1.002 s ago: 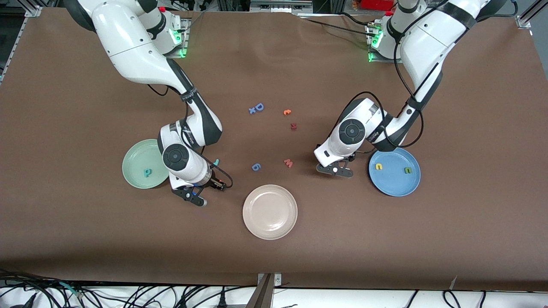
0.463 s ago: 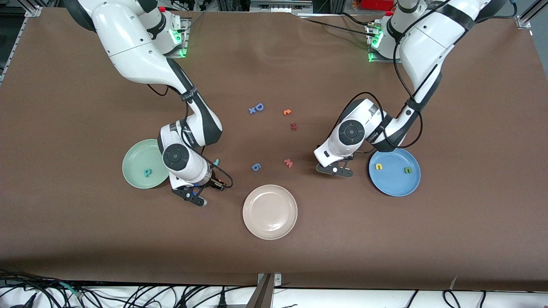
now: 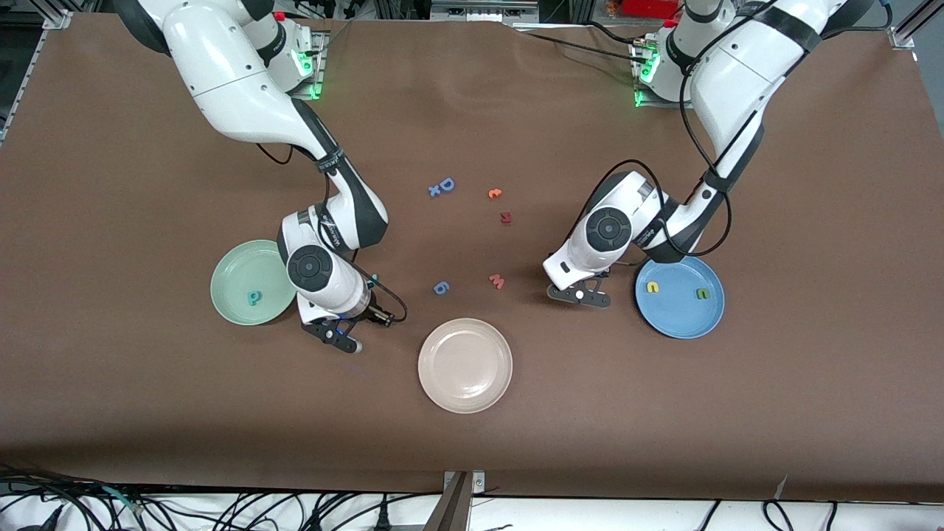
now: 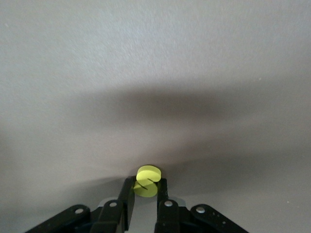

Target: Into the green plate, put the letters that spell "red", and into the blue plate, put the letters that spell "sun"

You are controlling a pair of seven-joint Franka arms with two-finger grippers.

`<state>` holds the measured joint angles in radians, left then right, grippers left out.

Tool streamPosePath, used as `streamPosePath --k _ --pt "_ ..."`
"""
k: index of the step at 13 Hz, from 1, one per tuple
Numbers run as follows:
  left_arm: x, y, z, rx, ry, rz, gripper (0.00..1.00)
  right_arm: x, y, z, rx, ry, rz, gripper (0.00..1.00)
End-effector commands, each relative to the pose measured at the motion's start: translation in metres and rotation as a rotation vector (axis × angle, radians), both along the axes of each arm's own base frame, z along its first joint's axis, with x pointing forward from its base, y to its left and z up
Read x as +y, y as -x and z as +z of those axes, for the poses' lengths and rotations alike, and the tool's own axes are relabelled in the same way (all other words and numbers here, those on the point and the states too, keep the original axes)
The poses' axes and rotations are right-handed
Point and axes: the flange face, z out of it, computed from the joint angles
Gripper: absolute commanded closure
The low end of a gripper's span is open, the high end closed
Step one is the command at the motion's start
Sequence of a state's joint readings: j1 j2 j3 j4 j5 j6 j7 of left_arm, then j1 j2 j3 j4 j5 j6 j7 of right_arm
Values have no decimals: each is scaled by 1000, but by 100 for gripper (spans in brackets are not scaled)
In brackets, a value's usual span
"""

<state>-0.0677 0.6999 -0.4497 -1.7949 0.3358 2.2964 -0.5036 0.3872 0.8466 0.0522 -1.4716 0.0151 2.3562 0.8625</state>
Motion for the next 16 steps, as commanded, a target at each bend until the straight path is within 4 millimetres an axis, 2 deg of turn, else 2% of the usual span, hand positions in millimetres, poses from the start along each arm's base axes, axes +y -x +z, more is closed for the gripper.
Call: streamPosePath --k 1,3,4,8,10,13,15,16 --pt "7 -6 38 -33 -55 -11 96 5 1 -9 2 -10 -10 52" --pt "30 -17 52 -35 -66 -36 96 5 1 -9 1 -9 -4 67" --pt "45 -23 58 -32 -68 -68 96 5 1 -10 3 -9 -5 71" --pt "118 -48 61 -12 -48 -204 95 5 1 -10 3 -10 -5 77" --pt "152 -55 56 2 -39 -231 94 5 -1 -3 4 -10 -2 77" --pt "211 -62 37 40 -13 -248 94 -8 -17 25 52 20 28 77" --pt "232 -60 24 62 -7 -217 94 -32 -25 31 86 41 74 77" --pt "237 -59 17 73 -3 -210 94 -46 -29 34 95 47 96 77"
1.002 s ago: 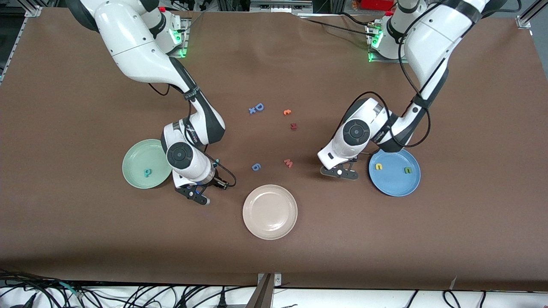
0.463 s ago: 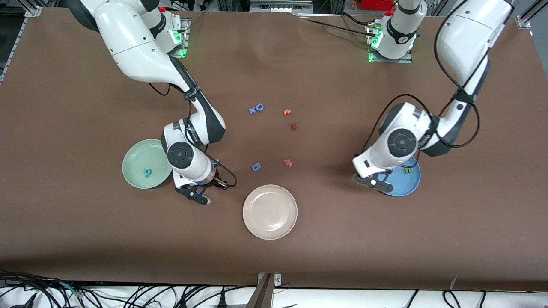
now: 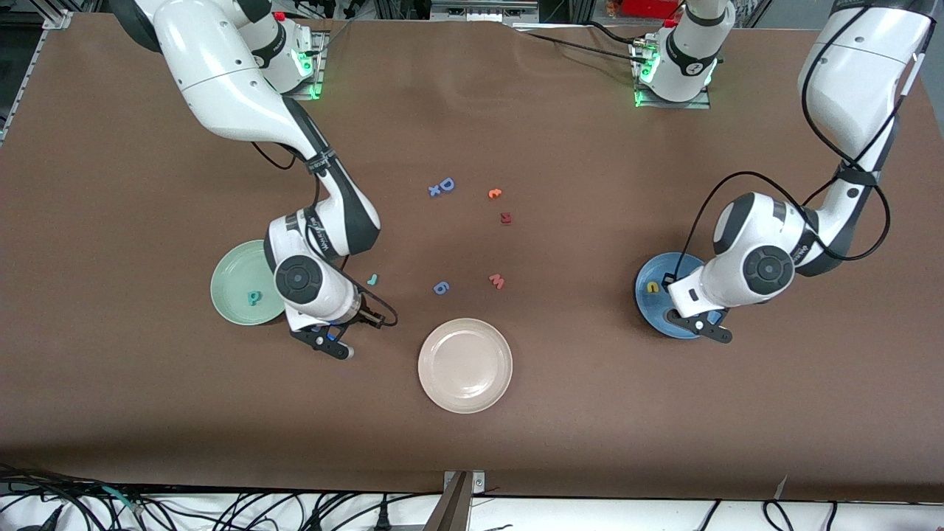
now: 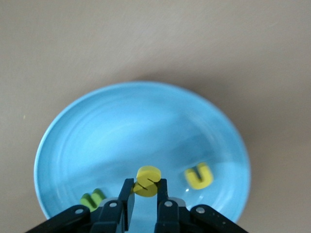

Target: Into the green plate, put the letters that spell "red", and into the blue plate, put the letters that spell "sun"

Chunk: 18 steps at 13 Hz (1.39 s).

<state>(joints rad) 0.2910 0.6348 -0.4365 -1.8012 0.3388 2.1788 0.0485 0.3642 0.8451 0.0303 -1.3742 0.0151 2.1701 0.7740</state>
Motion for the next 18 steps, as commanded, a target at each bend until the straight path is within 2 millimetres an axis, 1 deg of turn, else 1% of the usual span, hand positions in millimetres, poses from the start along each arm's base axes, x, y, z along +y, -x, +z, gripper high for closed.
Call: streamPosePath --k 1,2,3,4,5,6,7,8,10,11,12,13,14,15,16,17,18 --pt "9 4 -15 22 -4 -17 93 -32 -11 10 34 13 57 77" --pt "12 4 -18 26 -3 -11 90 -51 -14 12 53 48 71 77" --pt "11 4 -17 27 -3 -7 86 -61 -13 15 87 70 74 77" --pt "9 4 -17 26 -3 -8 83 -77 -14 18 111 92 84 77" --pt "4 5 -16 25 -2 -7 75 -93 -15 21 137 113 90 77" --pt "4 5 -16 26 2 -6 58 -111 -16 22 157 134 92 77" --pt "1 4 -13 23 2 -14 5 -121 -16 25 173 145 96 77" --pt "0 4 -8 17 3 -24 0 -130 -16 27 189 156 98 77" --pt "-5 0 11 -8 -3 -28 0 -149 -14 30 229 174 98 76" --pt "-8 -1 24 1 -15 -33 0 -158 -13 28 250 185 88 73" --pt "-14 -1 43 -12 -25 -43 0 -162 -11 26 263 188 77 68" --pt "-17 -1 60 -28 -35 -46 0 -162 -10 25 268 186 72 58" --pt "-21 0 75 -34 -43 -53 0 -163 -10 24 270 187 61 34" --pt "-23 -3 93 -49 -51 -51 0 -165 -10 24 272 184 55 14" --pt "-22 -5 107 -35 -67 -49 0 -165 -10 24 273 184 56 2" --pt "-29 -9 127 -24 -72 -53 0 -164 -9 24 275 181 58 1" --pt "-31 -12 148 -1 -84 -48 0 -160 -9 26 272 178 57 1"
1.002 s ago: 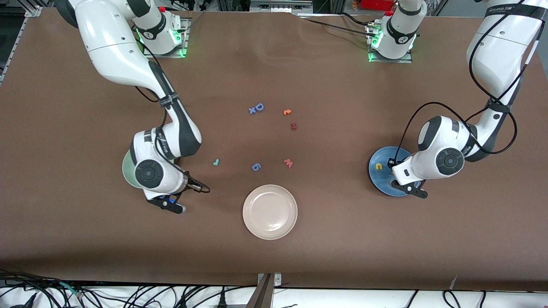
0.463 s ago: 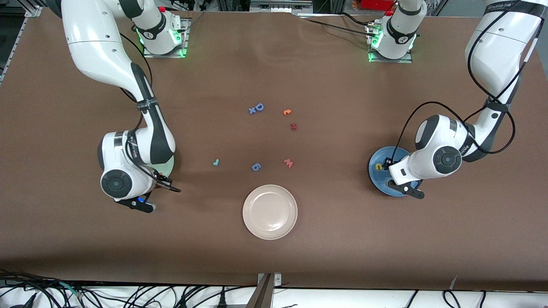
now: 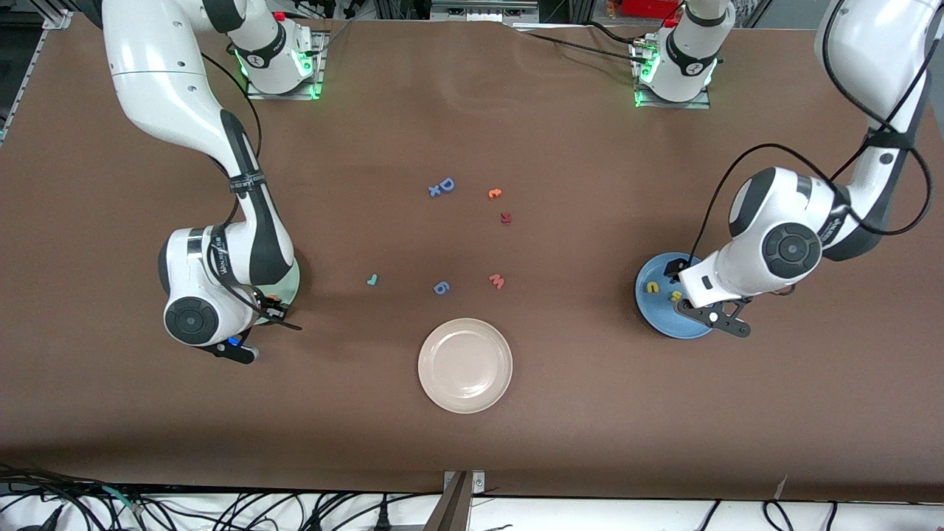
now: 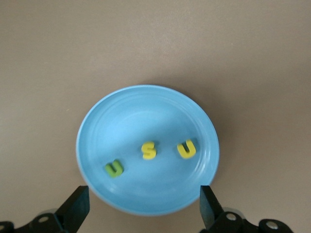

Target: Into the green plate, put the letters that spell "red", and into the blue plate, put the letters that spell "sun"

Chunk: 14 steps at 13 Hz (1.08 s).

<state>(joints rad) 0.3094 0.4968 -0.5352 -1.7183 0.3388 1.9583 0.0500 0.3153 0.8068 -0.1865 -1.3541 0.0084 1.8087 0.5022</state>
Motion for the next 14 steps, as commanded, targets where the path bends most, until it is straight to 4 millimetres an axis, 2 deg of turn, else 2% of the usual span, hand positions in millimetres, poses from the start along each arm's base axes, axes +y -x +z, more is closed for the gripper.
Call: streamPosePath --k 1,4,5,7,10,12,14 --pt "-4 -10 57 33 -45 4 0 10 3 8 5 -19 -5 1" --pt "-19 -13 111 59 -67 5 0 33 5 13 -14 -55 -43 1" --pt "-21 -13 123 67 -71 7 0 50 7 13 -31 -75 -48 1" --pt "-20 -14 144 66 -76 15 0 85 7 21 -100 -109 -85 1" --pt "-15 -19 168 25 -63 29 0 125 14 19 -191 -131 -122 1" --pt "-5 -22 183 -6 -59 49 0 135 26 18 -240 -162 -146 1" --pt "1 -16 208 -47 -60 76 0 141 41 13 -276 -183 -174 1"
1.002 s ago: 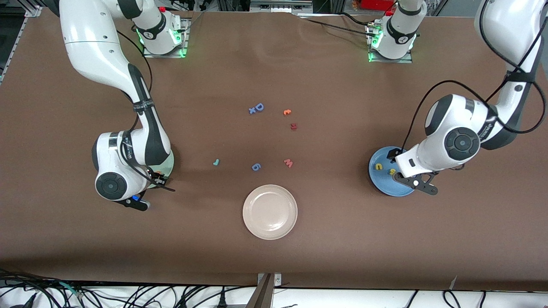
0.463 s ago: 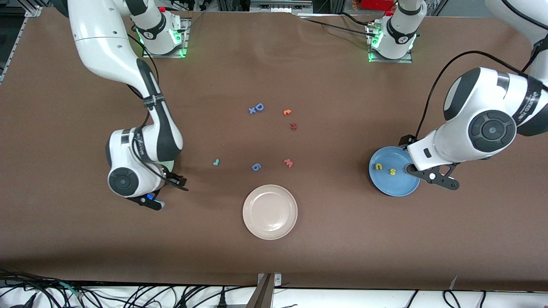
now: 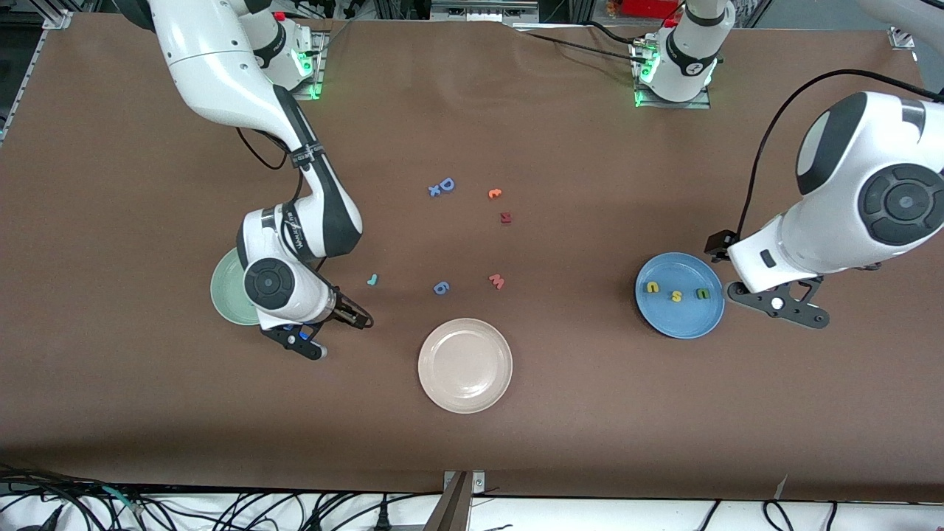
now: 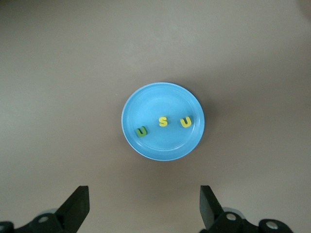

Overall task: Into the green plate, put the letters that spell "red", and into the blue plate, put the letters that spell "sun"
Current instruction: 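Return the left gripper to rest while the right gripper reaches the r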

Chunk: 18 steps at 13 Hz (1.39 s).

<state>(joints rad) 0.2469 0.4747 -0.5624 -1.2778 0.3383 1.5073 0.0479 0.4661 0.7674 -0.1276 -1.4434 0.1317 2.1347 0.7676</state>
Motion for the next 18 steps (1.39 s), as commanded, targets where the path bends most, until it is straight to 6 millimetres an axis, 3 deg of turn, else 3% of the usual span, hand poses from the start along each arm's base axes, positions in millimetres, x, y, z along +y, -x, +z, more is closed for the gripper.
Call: streamPosePath --k 1,3,6,8,11,16,18 --pt "11 10 37 -40 -6 45 0 3 29 3 -40 -46 -45 1" --pt "34 11 45 -38 43 117 0 13 42 -9 -68 -58 -59 1" --pt "52 18 65 -114 91 179 0 22 57 -21 -68 -53 -73 1" --pt "52 32 76 -161 82 179 0 20 65 -20 -57 -51 -71 1" --pt "56 62 75 -221 73 191 0 20 71 -28 -53 -50 -72 5" --pt "60 81 72 -218 140 235 0 28 83 -39 -54 -53 -69 12" --pt "61 81 72 -219 130 232 0 29 83 -40 -56 -53 -68 21"
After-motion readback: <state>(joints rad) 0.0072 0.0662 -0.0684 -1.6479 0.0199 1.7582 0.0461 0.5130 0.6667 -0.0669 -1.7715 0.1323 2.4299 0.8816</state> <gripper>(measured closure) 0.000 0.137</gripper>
